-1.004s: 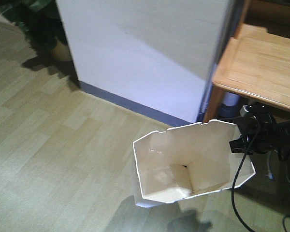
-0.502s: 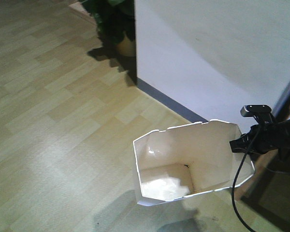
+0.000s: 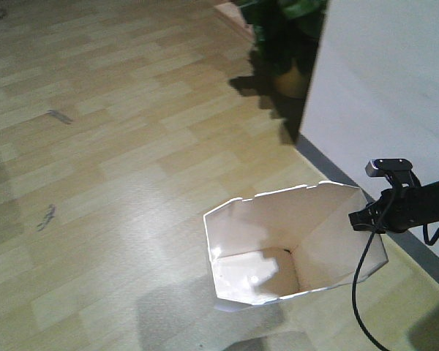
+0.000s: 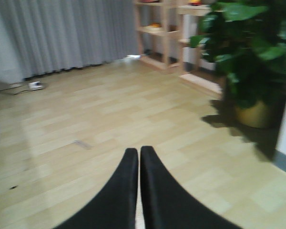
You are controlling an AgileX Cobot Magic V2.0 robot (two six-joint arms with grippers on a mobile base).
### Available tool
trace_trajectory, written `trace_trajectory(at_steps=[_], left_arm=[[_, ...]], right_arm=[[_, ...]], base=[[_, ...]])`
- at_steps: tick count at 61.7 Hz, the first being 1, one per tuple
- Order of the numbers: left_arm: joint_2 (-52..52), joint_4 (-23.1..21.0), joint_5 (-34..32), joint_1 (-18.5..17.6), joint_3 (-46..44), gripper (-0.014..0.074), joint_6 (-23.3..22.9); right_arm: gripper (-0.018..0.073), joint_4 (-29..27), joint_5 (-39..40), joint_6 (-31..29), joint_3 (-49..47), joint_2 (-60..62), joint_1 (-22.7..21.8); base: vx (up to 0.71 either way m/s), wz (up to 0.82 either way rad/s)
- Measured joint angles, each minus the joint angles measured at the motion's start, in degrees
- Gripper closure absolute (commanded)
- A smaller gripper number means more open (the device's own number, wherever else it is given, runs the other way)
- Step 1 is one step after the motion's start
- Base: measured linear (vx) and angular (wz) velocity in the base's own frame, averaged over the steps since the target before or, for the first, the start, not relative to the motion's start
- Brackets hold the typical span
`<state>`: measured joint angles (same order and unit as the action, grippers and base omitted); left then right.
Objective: Move trash bin to bedside with robot
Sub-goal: 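Drive away from the desk carrying the bin in the right gripper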
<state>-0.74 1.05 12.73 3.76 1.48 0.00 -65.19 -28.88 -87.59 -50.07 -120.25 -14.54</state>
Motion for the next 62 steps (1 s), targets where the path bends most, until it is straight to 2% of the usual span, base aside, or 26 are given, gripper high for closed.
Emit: trace_trajectory(at_steps=[33,62], left_arm=[[0.0,0.0,0.0,0.0,0.0,0.0603,0.0],[0.0,0.0,0.0,0.0,0.0,0.0603,0.0]], right_arm=[[0.0566,-0.1,-1.6,0.0,0.0,0.0,0.0],[0.0566,0.0,-1.3,0.0,0.0,0.0,0.0]], base=[[0.16,0.58],[0.22,0.16]])
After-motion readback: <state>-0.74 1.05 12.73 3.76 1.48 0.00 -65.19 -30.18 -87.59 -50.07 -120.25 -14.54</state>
